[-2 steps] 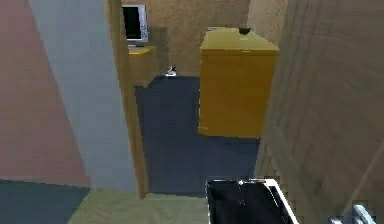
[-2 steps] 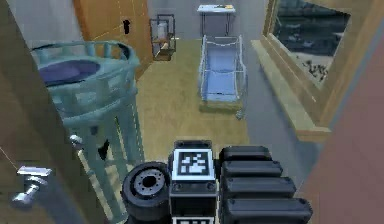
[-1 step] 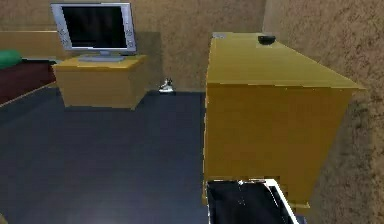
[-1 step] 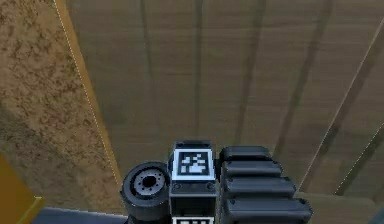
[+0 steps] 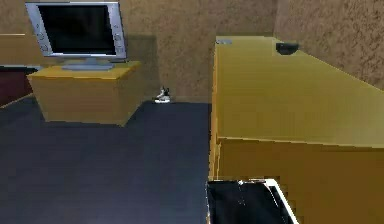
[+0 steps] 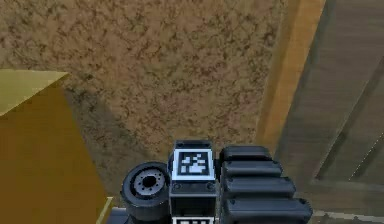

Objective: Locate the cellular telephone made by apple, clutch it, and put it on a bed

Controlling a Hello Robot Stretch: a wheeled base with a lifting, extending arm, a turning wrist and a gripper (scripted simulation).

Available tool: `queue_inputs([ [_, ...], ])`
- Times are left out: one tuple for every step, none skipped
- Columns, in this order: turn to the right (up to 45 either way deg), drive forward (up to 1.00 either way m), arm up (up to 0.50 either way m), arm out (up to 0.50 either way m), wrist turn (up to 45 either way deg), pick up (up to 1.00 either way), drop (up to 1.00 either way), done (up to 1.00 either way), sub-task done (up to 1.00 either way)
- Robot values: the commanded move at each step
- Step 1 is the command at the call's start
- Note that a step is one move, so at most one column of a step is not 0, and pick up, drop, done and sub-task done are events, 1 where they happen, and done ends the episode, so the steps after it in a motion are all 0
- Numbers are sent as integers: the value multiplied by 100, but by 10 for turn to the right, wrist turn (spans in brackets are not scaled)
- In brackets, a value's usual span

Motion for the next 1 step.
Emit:
queue_inputs([
  [-450,0,0,0,0,0,0,0,0],
])
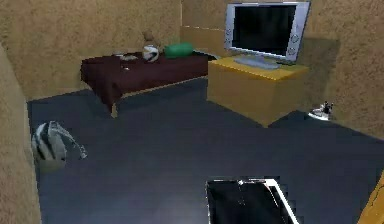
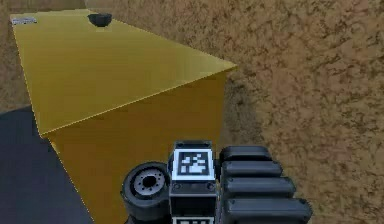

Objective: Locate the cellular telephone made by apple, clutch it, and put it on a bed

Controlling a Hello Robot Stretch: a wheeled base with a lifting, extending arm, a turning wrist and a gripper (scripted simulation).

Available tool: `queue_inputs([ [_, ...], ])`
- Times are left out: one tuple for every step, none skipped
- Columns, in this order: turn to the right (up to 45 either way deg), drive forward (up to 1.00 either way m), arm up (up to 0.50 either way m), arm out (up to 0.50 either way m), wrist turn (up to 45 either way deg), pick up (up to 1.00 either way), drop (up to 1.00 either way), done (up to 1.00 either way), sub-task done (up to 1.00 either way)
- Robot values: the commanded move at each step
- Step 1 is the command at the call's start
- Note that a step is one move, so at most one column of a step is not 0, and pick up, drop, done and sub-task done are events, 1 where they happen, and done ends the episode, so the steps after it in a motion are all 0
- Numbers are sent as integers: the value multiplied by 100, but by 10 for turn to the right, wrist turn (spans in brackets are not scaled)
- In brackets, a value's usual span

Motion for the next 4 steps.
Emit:
queue_inputs([
  [-90,0,0,0,0,0,0,0,0],
  [0,35,0,0,0,0,0,0,0],
  [90,0,0,0,0,0,0,0,0],
  [0,100,0,0,0,0,0,0,0],
])
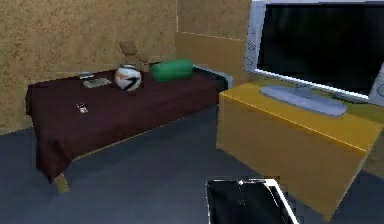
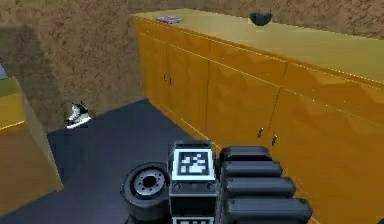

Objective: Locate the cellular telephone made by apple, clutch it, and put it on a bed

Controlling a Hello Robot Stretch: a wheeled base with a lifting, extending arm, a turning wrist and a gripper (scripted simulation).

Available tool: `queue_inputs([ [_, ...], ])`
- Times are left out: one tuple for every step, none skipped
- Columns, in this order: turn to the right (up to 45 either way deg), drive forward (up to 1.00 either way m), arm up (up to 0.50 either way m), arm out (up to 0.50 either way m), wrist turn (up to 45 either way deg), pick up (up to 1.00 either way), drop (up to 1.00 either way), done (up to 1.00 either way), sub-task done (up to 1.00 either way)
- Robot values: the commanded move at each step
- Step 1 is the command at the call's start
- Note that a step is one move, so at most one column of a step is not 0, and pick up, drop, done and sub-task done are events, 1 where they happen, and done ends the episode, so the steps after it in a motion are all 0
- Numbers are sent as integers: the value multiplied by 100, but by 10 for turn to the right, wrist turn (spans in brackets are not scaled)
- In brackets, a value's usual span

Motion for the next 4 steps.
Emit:
queue_inputs([
  [0,100,0,0,0,0,0,0,0],
  [0,60,0,0,0,0,0,0,0],
  [450,0,0,0,0,0,0,0,0],
  [450,0,0,0,0,0,0,0,0],
])
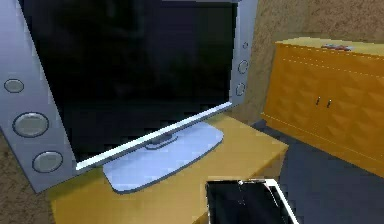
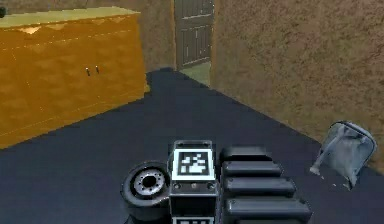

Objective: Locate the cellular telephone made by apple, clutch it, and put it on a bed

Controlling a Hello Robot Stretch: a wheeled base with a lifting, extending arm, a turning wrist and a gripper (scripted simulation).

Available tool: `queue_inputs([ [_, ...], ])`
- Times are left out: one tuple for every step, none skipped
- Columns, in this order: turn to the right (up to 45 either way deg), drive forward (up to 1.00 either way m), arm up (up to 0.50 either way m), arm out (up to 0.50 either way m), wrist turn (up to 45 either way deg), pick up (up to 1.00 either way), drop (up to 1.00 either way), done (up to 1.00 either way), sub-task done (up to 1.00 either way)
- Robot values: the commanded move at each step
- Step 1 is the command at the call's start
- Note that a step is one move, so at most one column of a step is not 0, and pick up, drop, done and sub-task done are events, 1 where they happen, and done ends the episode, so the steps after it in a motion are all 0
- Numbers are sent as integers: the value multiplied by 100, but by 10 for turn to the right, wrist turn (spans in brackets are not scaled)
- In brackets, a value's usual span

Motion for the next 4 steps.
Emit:
queue_inputs([
  [210,0,0,0,0,0,0,0,0],
  [-450,0,0,0,0,0,0,0,0],
  [-450,0,0,0,0,0,0,0,0],
  [-360,0,0,0,0,0,0,0,0],
])
